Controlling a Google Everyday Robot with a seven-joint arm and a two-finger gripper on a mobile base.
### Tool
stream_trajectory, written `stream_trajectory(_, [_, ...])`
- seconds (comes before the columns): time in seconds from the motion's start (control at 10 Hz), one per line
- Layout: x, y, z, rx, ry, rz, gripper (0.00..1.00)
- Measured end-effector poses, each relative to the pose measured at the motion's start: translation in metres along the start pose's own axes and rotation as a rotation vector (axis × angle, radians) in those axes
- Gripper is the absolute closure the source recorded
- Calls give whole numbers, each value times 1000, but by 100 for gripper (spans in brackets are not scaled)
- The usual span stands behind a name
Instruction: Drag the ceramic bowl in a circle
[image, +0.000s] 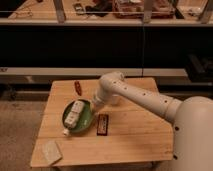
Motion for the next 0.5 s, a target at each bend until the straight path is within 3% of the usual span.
stream_trajectory(0.2, [-3, 11, 14, -78, 12, -4, 83])
stream_trajectory(0.4, [-20, 13, 24, -146, 24, -15, 83])
stream_trajectory(0.5, [-28, 9, 29, -164, 25, -23, 83])
